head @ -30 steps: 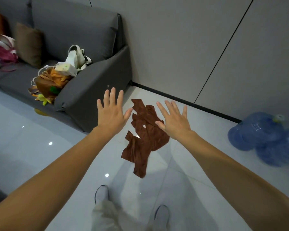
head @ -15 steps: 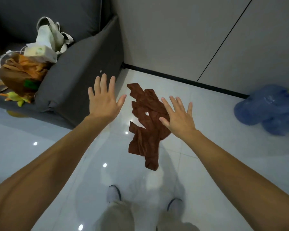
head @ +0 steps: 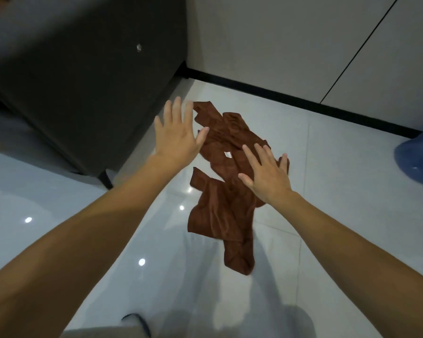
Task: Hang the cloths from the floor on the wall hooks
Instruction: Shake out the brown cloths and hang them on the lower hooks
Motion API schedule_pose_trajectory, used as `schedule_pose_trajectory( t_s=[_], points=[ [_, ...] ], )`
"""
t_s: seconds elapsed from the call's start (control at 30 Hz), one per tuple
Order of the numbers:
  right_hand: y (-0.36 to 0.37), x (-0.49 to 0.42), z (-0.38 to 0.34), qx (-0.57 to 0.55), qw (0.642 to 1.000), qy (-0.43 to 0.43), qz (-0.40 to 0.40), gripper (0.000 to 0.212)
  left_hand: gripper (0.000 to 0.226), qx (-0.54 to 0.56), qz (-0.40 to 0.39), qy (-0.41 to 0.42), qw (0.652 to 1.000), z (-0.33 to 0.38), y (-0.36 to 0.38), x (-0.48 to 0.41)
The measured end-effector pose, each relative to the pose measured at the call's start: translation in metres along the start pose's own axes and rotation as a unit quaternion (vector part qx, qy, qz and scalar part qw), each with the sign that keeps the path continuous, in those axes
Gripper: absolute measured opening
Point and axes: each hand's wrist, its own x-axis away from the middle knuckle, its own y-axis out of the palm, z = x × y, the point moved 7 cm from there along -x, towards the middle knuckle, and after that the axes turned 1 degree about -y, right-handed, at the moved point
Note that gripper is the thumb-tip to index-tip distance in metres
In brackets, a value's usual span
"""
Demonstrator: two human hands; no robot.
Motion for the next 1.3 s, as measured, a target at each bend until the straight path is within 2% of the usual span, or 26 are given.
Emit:
schedule_pose_trajectory(
  t_s=[0.17,0.37,0.57,0.73,0.83,0.97,1.17,1.3],
  points=[
    [0.109,-0.018,-0.002,-0.014,1.000,0.000,0.009,0.073,0.071,-0.003,-0.003,0.019,1.000,0.007,0.121,0.004],
    [0.206,-0.030,0.005,-0.034,0.999,0.016,0.008,0.072,0.071,-0.002,-0.017,0.059,0.998,0.027,0.232,0.015],
    [0.264,-0.006,0.015,-0.061,0.996,0.043,-0.042,0.073,0.072,-0.009,-0.125,0.085,0.989,0.025,0.319,0.067],
    [0.287,-0.003,0.024,-0.067,0.993,0.067,-0.072,0.073,0.072,-0.004,-0.235,0.048,0.971,0.010,0.376,0.103],
    [0.299,-0.003,0.027,-0.068,0.991,0.074,-0.089,0.073,0.072,0.007,-0.282,0.046,0.958,0.006,0.401,0.117],
    [0.306,-0.003,0.028,-0.050,0.992,0.054,-0.099,0.073,0.072,0.099,-0.334,0.031,0.937,0.015,0.414,0.129],
    [0.294,-0.010,0.035,-0.017,0.996,0.005,-0.092,0.072,0.073,0.260,-0.310,-0.061,0.912,0.026,0.413,0.123],
    [0.285,-0.010,0.038,-0.011,0.995,-0.008,-0.100,0.072,0.049,0.267,-0.317,-0.071,0.907,0.031,0.405,0.113]
  ],
)
